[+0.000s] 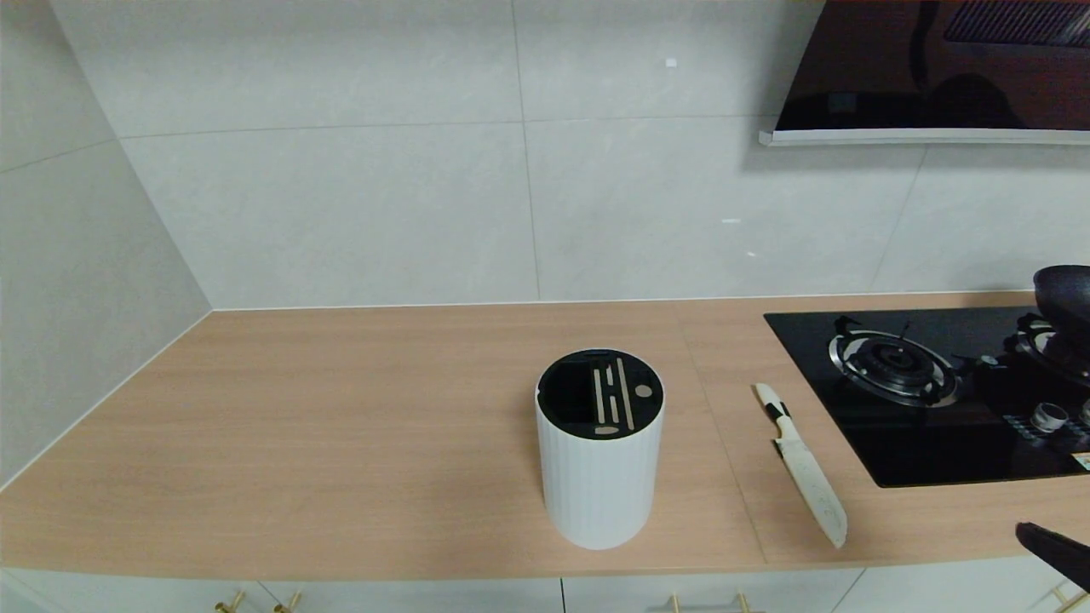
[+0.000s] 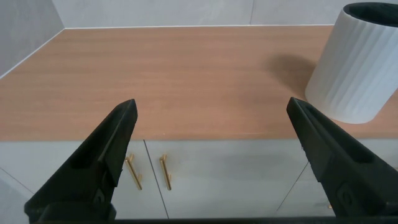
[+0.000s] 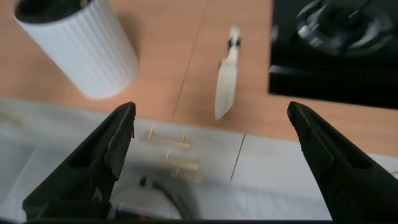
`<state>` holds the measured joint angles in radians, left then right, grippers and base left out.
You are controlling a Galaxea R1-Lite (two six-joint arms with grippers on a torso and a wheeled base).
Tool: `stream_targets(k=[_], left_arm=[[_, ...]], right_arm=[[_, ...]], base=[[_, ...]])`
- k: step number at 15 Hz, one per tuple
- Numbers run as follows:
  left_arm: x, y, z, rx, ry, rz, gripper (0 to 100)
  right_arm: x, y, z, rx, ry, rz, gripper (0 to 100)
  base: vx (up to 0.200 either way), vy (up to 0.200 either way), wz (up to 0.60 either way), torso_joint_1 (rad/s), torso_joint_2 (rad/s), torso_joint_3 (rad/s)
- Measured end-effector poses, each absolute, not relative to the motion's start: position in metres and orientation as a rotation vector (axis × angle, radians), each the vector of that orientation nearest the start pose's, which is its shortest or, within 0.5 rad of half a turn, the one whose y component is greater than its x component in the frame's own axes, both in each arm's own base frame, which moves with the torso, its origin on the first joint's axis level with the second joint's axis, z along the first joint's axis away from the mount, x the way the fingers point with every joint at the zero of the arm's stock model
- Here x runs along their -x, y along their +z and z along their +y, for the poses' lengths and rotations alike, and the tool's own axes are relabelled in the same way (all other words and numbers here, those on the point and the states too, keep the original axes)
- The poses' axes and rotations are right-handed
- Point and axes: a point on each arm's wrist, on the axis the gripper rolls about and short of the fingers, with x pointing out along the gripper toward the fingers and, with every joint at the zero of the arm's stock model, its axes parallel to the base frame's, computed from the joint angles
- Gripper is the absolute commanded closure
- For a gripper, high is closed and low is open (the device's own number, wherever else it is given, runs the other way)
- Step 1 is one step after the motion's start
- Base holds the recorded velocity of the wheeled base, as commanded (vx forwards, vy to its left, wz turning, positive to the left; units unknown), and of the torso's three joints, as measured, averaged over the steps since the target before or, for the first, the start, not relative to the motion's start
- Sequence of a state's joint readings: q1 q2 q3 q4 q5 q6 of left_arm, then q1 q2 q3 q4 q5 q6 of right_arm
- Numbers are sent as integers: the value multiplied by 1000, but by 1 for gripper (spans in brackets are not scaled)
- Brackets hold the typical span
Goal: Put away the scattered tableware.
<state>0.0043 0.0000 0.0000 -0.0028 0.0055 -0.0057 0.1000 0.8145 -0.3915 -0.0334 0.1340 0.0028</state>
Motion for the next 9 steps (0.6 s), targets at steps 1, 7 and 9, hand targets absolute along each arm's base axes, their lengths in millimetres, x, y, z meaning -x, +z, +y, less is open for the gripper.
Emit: stream_targets(k=[1, 7, 9], left_arm=[[23, 76, 0, 6, 10, -3, 0], [23, 76, 0, 6, 9, -3, 0], [23, 76, 0, 6, 10, -3, 0]], right_arm=[[-95, 179, 14, -6, 240, 429, 0], [-197, 165, 34, 30, 264, 516, 0], [-227, 155, 40, 38, 256, 537, 0]], base=[[0, 0, 0, 0, 0, 0], [0, 0, 0, 0, 0, 0], [0, 0, 0, 0, 0, 0]])
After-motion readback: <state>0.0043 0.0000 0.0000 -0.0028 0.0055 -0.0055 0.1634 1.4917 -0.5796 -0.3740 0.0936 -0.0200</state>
